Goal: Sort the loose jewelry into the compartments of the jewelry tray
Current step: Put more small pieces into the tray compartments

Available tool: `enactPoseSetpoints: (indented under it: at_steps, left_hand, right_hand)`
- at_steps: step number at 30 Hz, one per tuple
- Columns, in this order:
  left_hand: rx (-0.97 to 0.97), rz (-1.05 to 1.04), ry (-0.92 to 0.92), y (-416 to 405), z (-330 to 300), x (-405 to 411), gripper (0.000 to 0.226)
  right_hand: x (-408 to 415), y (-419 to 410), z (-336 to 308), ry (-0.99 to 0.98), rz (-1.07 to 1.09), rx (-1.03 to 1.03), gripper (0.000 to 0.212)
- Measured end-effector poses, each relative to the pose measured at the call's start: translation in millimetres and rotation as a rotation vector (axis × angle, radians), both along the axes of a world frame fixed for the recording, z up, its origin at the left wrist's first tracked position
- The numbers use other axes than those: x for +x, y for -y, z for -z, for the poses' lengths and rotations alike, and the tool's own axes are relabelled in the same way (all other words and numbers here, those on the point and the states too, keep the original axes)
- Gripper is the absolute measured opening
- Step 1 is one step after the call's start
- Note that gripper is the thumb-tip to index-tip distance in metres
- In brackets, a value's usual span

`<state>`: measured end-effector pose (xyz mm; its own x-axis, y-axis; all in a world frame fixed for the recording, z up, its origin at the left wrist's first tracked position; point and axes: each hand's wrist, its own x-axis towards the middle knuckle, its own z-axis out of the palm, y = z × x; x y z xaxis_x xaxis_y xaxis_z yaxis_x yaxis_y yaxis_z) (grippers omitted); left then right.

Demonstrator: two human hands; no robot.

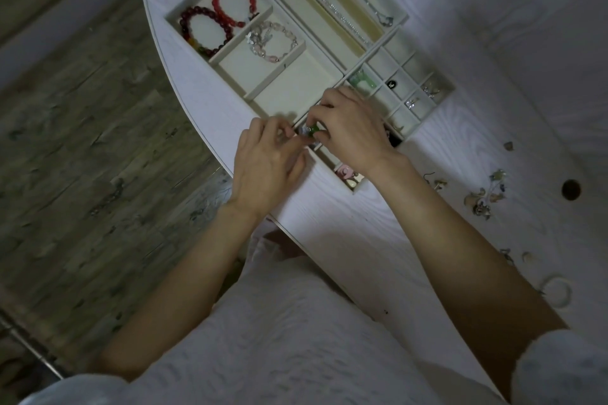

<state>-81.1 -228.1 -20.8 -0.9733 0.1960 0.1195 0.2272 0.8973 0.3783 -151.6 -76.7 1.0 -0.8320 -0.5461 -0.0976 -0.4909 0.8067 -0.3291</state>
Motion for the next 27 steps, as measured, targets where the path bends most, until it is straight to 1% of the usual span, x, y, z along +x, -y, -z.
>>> enactPoseSetpoints:
  at_steps: [2, 3, 6, 8, 12, 14, 18, 21, 23, 27]
  left_hand:
    - [-0.002, 0.005, 0.008, 1.3, 0.2, -1.5, 0.025]
    - [0.000, 0.004, 0.014, 1.9, 0.5, -2.2, 0.026]
    - [0.012, 0.003, 0.027, 2.4, 1.3, -2.4, 0.027]
    - [0.015, 0.003, 0.028, 2.4, 2.3, -2.1, 0.027]
    - [0.019, -0.002, 0.018, 3.0, 3.3, -3.0, 0.025]
    - [0.017, -0.004, 0.012, 2.4, 3.5, -3.2, 0.022]
    - [0.035, -0.047, 0.008, -0.8, 4.6, -4.7, 0.023]
    - [0.074, -0.090, 0.011, -4.2, 5.1, -6.0, 0.025]
    - [0.086, -0.078, 0.008, -6.3, 5.9, -6.5, 0.021]
    - [0.107, -0.067, -0.015, -6.1, 8.0, -7.3, 0.018]
  right_hand:
    - [-1.0, 1.8, -0.6, -0.015, -0.027, 0.029, 0.025]
    - [-1.7, 2.2, -0.5, -0.017, -0.025, 0.039, 0.024]
    - [-2.5, 2.6, 0.3, -0.014, -0.009, 0.092, 0.009]
    - [-1.6, 3.4, 3.2, -0.042, -0.017, 0.125, 0.004]
    - [-1.2, 3.7, 6.0, -0.060, -0.063, 0.166, 0.009]
    - [-1.2, 0.6, 4.3, -0.068, -0.057, 0.104, 0.007]
    - [7.2, -6.7, 6.4, -0.080, 0.040, -0.092, 0.010]
    - [13.1, -11.8, 8.5, -0.003, 0.154, -0.209, 0.009]
    - [13.8, -14.0, 8.2, 0.048, 0.181, -0.232, 0.009]
    - [12.6, -12.1, 0.3, 0.089, 0.141, -0.229, 0.005]
